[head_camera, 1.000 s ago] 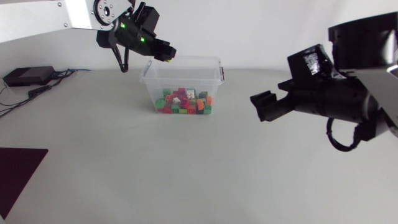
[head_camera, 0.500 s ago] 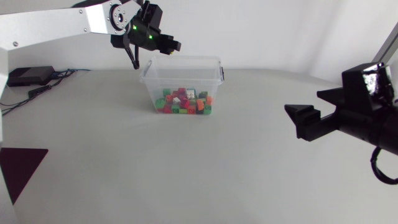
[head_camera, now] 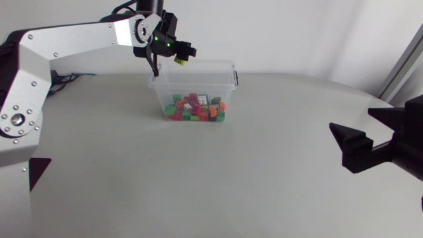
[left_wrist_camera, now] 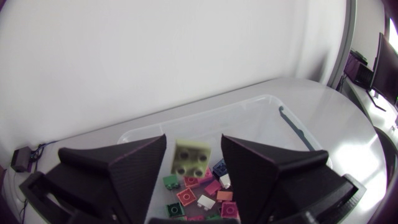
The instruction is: Place the duplo bricks in the container
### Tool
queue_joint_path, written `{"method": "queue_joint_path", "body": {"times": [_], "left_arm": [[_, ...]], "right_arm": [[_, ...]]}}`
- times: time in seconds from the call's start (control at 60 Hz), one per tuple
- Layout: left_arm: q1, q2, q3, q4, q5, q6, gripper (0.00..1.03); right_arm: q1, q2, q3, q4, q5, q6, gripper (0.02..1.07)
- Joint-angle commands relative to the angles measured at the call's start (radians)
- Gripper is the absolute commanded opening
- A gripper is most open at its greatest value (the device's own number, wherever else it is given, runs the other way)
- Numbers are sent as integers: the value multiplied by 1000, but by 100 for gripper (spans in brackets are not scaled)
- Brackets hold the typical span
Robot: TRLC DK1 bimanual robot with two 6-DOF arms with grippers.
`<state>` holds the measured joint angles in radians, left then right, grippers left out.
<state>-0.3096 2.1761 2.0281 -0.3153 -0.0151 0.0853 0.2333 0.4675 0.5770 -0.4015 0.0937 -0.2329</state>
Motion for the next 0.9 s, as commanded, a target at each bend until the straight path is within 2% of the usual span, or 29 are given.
{"method": "queue_joint_path", "body": {"times": [0.0, 0.183, 0.417, 0.55, 0.617, 0.883], "left_arm": [[-2, 24, 18, 7, -8, -21, 99], [12, -65, -72, 22, -20, -21, 99], [79, -292, -275, 108, -20, -24, 99], [122, -446, -445, 177, -20, -16, 99], [145, -547, -577, 259, -20, -4, 99], [198, -826, -890, 361, -25, 19, 99]], "right_arm": [[-11, -29, -32, -17, 1, -14, 103], [-42, -93, -34, -25, 3, -16, 103], [-72, -167, -52, -34, 5, -32, 103], [-86, -216, -95, -20, 6, -32, 103], [-92, -247, -121, -10, 8, -34, 103], [-117, -309, -166, 15, 6, -40, 103]]}}
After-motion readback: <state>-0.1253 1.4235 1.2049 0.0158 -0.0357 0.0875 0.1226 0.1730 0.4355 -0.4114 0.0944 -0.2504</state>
